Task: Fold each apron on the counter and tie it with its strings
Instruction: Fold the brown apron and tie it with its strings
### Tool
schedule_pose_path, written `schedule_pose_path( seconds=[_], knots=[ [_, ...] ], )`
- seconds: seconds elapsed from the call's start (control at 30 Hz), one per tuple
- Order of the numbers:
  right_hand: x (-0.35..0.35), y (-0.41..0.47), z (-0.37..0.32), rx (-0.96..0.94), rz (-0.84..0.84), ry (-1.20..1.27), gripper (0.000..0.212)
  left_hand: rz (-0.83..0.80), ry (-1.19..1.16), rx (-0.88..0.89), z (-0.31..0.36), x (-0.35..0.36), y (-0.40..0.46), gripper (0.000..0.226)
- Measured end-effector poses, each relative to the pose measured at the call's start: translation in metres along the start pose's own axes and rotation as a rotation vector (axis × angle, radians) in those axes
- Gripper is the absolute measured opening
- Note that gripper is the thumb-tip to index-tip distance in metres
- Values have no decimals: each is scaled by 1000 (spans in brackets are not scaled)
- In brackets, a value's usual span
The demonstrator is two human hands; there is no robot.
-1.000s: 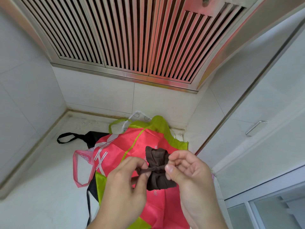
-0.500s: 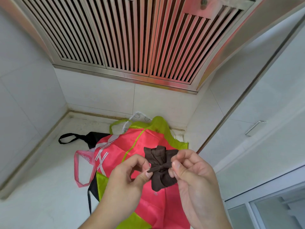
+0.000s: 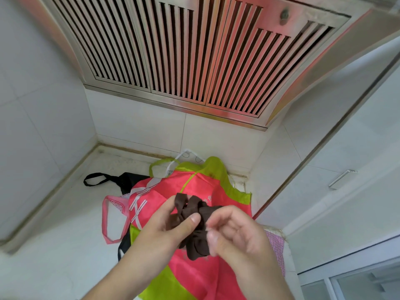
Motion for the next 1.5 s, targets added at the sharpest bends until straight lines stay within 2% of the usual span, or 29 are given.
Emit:
schedule_pose_path(
  seconds=[0.03, 0.1, 0.13, 0.17, 0.23, 0.3, 0.4, 0.47, 0.57, 0.7, 0.8, 0.9, 1.0, 1.1, 1.23, 1.37, 1.5],
  knots=[
    [-14, 0, 0, 9, 134, 40, 4, 6, 20, 28, 5, -2, -2, 37],
    [-39, 0, 0, 58, 338, -58, 17, 9, 117, 67, 15, -5, -7, 38],
    [-38, 5, 3, 134, 314, -136, 30, -1, 173, 71, 19, -6, -11, 43],
    [-29, 13, 8, 235, 213, -169, 41, -23, 205, 78, 21, -6, -14, 50],
    [0, 24, 24, 398, -3, -62, 46, -113, 235, 59, 24, 0, -19, 65],
    [22, 33, 23, 345, -67, 58, 34, -170, 260, 40, 28, 2, -26, 74],
    [49, 45, 14, 175, -87, 119, 18, -153, 273, 27, 33, -15, -34, 77],
    [65, 51, 11, 133, -103, 94, 25, -126, 262, 17, 34, -33, -40, 73],
    [82, 57, 10, 98, -29, 51, 41, -120, 173, 30, 42, -53, -50, 62],
    [109, 66, 4, 79, -52, 93, 17, 15, 168, 106, 66, -89, -65, 34],
    [135, 69, -10, 16, -140, 109, 13, 94, 91, 129, 76, -116, -76, 22],
    [147, 73, -19, -21, -129, 167, 17, 100, -10, 141, 76, -135, -86, 23],
    [157, 74, -31, -70, -113, 149, 19, 135, 57, 195, 86, -155, -102, 27],
    [172, 70, -39, -68, -153, 205, 20, 197, 19, 236, 94, -166, -125, 28],
    [199, 55, -55, -62, -278, 232, 12, 287, 5, 282, 107, -160, -167, 11],
    [227, 25, -72, -67, -432, 253, 14, 442, 20, 340, 119, -144, -227, 9],
    [269, -17, -85, 25, -680, 384, 25, 624, 153, 350, 132, -128, -287, 15]
  ],
)
Point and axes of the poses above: each hand's wrist, its own y-axis towards the middle knuckle, its own x-axis out of the palm, z = x × y, the point moved 9 cm from there along y, towards the middle knuckle, and after that the axes turned 12 degrees about -z, right-handed, at the moved point
